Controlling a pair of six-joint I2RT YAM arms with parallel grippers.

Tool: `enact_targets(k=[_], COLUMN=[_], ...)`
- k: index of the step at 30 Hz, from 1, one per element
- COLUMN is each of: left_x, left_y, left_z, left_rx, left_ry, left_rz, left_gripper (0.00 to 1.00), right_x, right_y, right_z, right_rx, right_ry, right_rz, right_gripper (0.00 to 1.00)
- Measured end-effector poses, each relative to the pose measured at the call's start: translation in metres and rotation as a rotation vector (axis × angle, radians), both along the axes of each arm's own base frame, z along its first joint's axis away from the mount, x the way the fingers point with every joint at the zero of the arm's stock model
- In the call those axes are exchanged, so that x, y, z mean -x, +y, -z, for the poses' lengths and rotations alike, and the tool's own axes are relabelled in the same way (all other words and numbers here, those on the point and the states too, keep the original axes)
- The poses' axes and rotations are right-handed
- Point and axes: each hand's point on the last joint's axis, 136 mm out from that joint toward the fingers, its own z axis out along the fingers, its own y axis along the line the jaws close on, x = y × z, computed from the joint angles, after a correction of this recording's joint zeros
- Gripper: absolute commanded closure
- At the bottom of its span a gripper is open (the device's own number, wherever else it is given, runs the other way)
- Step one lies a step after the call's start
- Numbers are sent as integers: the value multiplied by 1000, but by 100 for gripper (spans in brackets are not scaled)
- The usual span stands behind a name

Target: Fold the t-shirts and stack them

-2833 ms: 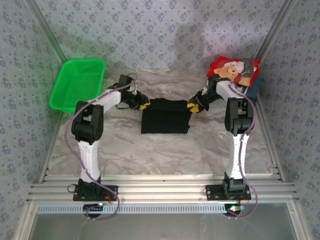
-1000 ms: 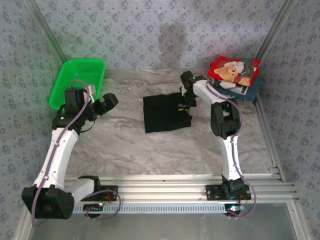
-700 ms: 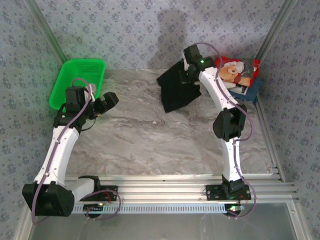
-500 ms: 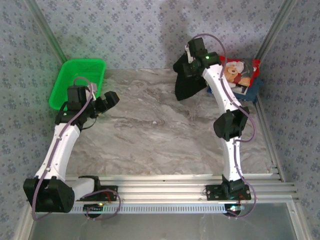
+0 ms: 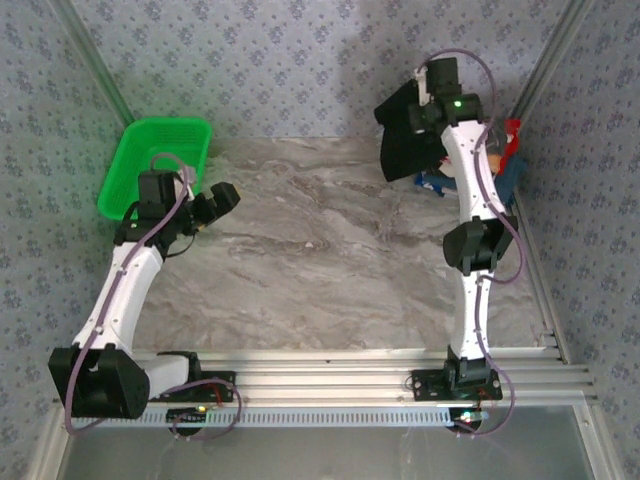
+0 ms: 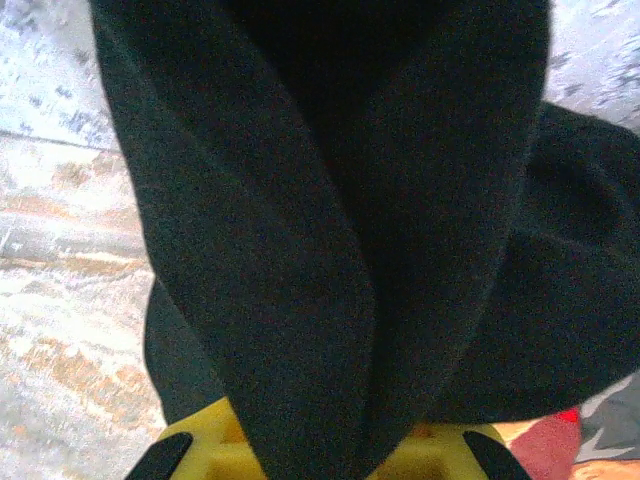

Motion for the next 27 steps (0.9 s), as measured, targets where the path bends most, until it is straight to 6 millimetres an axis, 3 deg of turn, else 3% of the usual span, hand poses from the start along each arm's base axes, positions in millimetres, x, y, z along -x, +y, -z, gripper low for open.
enact_targets(k=[6,12,18,20,22,24,25,27], left_x=[-3,-8,-12,-12,-11,-9,-7,-6], left_y=[0,0,-3,-4,-6,-9,-9,-11], left_z=[10,20,15,13,14,16,17,20], left_rx=[-5,-9,-17,-20,-24,-29,-32,-36], left_ry=[28,61,59,56,59,68,74,86], left_rz=[3,5,17,23,32,41,44,48], left_gripper=[0,0,0,0,0,0,0,0], right_x=[-10,-12,-7,-4,-2,-1,-1,1], right_y=[-41,-104,-164,-175,-182,-189,-192,-199], right_z=[-11,-15,7,15,20,24,26,29], right_rx=[-113,-285,-402,-424,-430,-424,-418,-387], right_ry=[-58,-106,-95,-79,-71,-68,-66,-62], right_rz=[74,213,342,367,387,405,417,441], right_gripper=[100,100,98,81,75,52,47,16])
